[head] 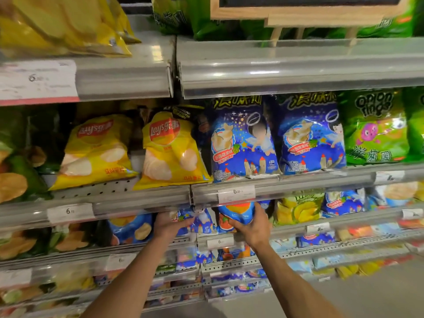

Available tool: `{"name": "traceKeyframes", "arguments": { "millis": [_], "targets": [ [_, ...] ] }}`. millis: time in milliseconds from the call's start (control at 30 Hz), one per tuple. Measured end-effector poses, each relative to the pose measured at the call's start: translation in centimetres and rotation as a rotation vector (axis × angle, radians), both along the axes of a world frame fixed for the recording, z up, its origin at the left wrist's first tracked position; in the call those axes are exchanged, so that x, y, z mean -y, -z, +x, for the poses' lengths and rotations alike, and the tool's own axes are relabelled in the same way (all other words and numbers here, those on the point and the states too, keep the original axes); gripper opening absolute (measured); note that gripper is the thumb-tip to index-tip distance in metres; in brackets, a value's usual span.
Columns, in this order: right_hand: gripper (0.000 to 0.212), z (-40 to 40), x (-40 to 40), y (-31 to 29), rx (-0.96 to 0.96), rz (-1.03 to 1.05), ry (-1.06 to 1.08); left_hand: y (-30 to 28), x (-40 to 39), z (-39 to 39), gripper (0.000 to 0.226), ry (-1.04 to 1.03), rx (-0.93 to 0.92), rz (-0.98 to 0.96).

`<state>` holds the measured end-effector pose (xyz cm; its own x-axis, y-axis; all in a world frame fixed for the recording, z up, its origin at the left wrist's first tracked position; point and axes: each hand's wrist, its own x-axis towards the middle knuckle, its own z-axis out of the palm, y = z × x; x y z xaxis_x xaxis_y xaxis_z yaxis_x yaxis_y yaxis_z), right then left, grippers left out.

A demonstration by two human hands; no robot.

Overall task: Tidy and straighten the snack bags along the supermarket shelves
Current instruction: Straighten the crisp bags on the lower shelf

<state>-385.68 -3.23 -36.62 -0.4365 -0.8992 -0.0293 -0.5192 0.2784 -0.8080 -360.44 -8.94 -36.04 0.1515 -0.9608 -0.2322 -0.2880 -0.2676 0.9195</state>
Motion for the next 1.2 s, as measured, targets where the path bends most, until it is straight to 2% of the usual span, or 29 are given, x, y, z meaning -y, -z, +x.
{"name": "traceKeyframes", "arguments": {
  "millis": [200,400,500,733,900,1000,1133,1200],
  "targets": [
    [0.079,0.2,-1.4,-0.8,-0.020,-0.005,0.065,-0.3,-0.3,-0.1,0.048,-0.035,-0.010,0.033],
    [0.066,-1.2,-4.4,-2.0,0.074,-0.063,0.086,0.3,-1.0,-0.6,0.081,-0.093,-0.048,0.003],
    [0.060,-2.3,-6.7,-1.9,0.181,-0.093,0.088,0.3,-1.4,-2.0,0.074,-0.091,-0.083,-0.017],
    [0.060,-5.5,-10.2,-0.1,0.223,-0.057,0.092,0.3,-1.9,-6.1,0.059,-0.122,-0.087,-0.108],
    [0.061,-6.8,-10.9,0.8,0.271,-0.039,0.097,0.2,-2.3,-5.1,0.066,-0.118,-0.087,-0.124],
    [0.059,-6.8,-11.0,1.1,0.259,-0.033,0.086,-0.3,-2.2,-4.0,0.063,-0.115,-0.033,-0.151],
    [0.060,-6.0,-10.6,1.2,0.263,-0.027,0.040,-1.2,-1.9,-2.7,0.049,-0.127,-0.014,-0.062],
    [0.059,-5.4,-10.2,1.2,0.259,-0.027,0.025,-1.4,-1.9,-2.7,0.051,-0.145,-0.027,-0.023]
  ]
}}
